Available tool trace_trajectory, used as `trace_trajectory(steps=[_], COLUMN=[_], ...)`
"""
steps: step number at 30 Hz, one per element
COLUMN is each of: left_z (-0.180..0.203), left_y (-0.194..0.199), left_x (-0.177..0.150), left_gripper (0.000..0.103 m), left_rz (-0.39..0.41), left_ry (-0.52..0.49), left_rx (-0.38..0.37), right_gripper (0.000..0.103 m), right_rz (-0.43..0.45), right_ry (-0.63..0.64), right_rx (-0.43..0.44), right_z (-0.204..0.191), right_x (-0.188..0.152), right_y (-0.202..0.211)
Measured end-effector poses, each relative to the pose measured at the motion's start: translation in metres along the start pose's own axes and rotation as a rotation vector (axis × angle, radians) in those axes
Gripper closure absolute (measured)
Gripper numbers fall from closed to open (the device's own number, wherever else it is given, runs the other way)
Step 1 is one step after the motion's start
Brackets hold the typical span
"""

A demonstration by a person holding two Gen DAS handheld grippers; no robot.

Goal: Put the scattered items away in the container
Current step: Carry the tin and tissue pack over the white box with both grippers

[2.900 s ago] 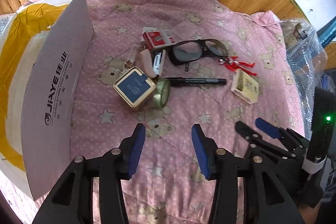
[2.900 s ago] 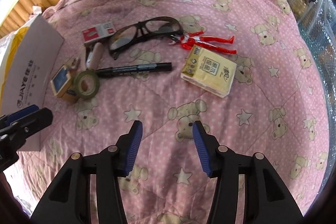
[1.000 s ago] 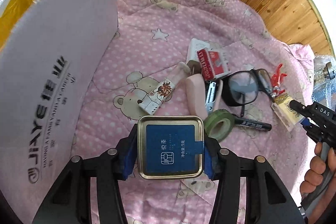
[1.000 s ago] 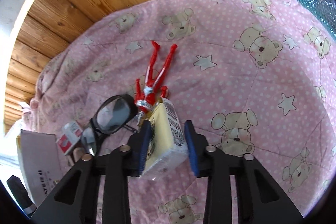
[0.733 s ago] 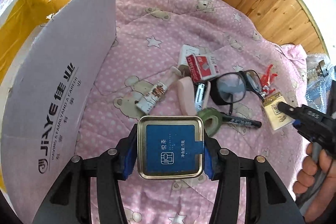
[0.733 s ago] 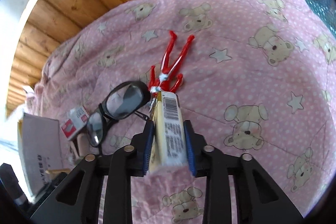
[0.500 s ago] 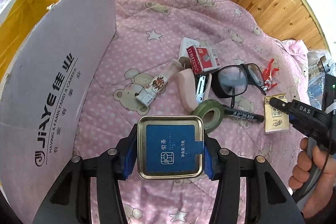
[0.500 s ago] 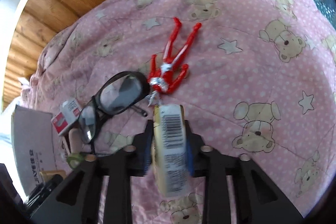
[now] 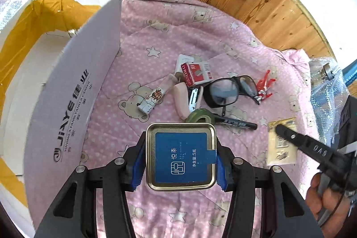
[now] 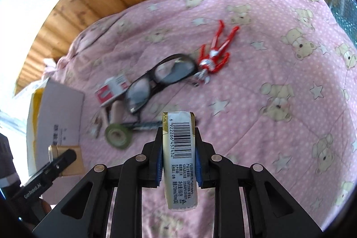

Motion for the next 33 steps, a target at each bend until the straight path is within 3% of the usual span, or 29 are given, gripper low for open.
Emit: trace_trajectory(steps=[8, 18, 33], left_z=[0.009, 0.005, -0.055], left_y=[0.038, 0.088, 0.158], left_x=[-0.001, 0.0, 0.008], left_gripper=[0.051, 0.051, 0.051], left_rz=[0.015, 0.089, 0.231], left_ry=[0.008, 0.062, 0.199], left_rx=[0.0, -0.031, -0.031], right_gripper=[0.079, 0.079, 0.079], right_rz=[0.01, 0.025, 0.075], right_ry=[0.089, 0.207, 0.408], right_rx=[0.023, 0.061, 0.122], right_z=[-0.045, -0.105, -0.214], right_x=[-0.016, -0.032, -0.04], right_y=[0.022, 0.047, 0.082])
Point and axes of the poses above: each gripper's, at about its wrist camera, not at the fingertips, and y roughly against the way its jaws point, z to its right, x to its top, the point moved 9 cm from there along -y, roughly the way its jaws point, and after that the axes turned 11 degrees about -x, right-handed, at the moved point
